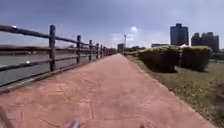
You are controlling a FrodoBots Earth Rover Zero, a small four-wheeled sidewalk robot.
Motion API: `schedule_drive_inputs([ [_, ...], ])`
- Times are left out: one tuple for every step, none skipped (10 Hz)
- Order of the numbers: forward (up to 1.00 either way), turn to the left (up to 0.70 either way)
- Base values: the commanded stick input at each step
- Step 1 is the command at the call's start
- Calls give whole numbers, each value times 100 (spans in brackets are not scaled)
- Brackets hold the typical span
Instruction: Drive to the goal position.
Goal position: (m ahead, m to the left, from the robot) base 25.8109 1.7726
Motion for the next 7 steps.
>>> schedule_drive_inputs([
  [70,0],
  [70,0],
  [70,0],
  [70,0],
  [70,0],
  [70,0],
  [70,0],
])
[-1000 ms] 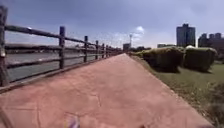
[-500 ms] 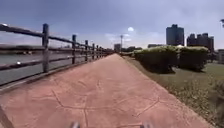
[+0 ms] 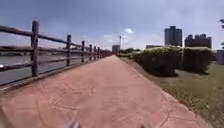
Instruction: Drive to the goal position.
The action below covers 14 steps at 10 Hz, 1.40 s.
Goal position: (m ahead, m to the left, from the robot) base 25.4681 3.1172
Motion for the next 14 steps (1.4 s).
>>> schedule_drive_inputs([
  [70,0],
  [70,0],
  [70,0],
  [70,0],
  [70,0],
  [70,0],
  [70,0],
  [70,0],
  [70,0],
  [70,0],
  [70,0],
  [70,0],
  [70,0],
  [70,0],
])
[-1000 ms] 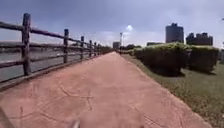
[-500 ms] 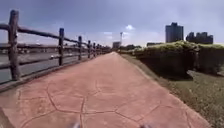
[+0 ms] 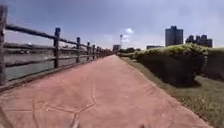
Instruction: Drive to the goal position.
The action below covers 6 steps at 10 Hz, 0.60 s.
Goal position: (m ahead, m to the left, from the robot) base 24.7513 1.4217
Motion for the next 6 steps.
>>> schedule_drive_inputs([
  [70,0],
  [70,0],
  [70,0],
  [70,0],
  [70,0],
  [70,0],
])
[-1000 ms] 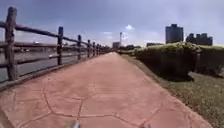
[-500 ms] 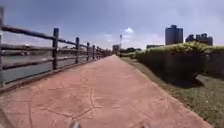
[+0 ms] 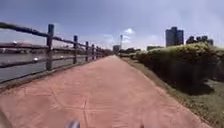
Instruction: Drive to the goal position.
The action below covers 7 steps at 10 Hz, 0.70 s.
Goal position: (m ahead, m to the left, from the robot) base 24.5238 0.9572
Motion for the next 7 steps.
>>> schedule_drive_inputs([
  [70,0],
  [70,0],
  [70,0],
  [70,0],
  [70,0],
  [70,0],
  [70,0],
])
